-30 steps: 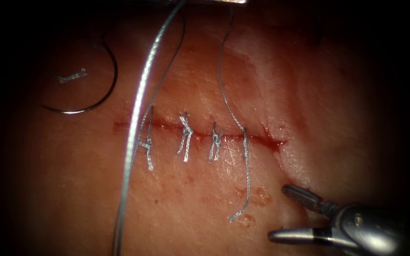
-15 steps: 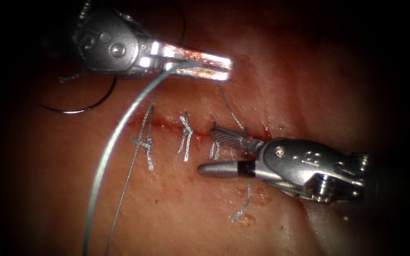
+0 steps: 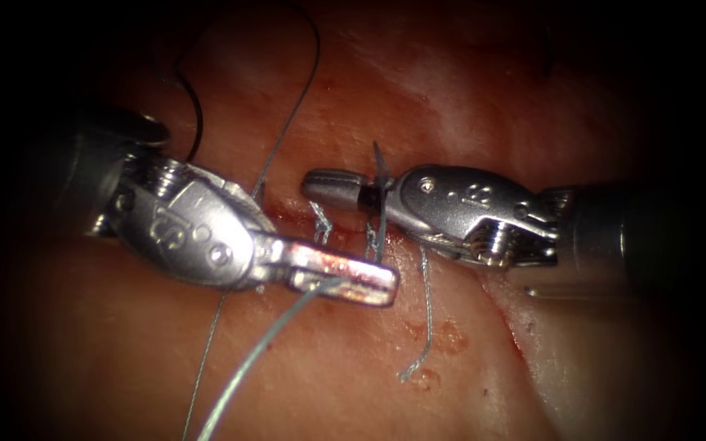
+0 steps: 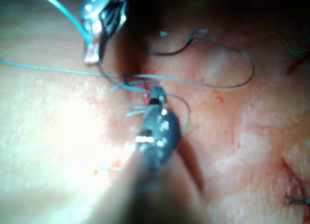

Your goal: Wound Closure

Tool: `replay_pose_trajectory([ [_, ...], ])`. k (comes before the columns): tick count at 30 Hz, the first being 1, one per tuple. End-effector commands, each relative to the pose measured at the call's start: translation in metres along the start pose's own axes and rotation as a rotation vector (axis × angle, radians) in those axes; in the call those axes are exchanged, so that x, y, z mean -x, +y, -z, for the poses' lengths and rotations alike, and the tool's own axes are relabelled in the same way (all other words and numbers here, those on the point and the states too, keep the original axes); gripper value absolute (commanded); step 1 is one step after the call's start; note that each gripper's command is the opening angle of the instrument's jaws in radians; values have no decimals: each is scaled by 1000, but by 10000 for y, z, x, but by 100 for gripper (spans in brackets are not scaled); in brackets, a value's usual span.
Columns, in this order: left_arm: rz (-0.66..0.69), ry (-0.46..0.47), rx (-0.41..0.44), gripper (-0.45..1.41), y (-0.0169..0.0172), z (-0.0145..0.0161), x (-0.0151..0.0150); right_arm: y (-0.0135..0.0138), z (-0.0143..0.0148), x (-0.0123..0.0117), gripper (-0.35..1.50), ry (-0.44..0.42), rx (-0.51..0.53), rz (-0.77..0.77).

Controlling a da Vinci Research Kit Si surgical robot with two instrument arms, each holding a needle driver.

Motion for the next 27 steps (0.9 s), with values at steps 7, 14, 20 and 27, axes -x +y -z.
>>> replay_pose_trajectory([
  [7,13,-9,8,-45,8,-2,47,8,2,-24,-6,80,-7,-28],
  [14,16,-15,9,-45,-3,6,76,9,12,-38,14,143,-100,-49],
  [20,19,-27,-6,-45,-23,15,102,8,38,-34,47,195,-180,-80],
  [27,42,-34,-9,-45,-30,12,123,3,65,-31,44,228,-304,-75],
])
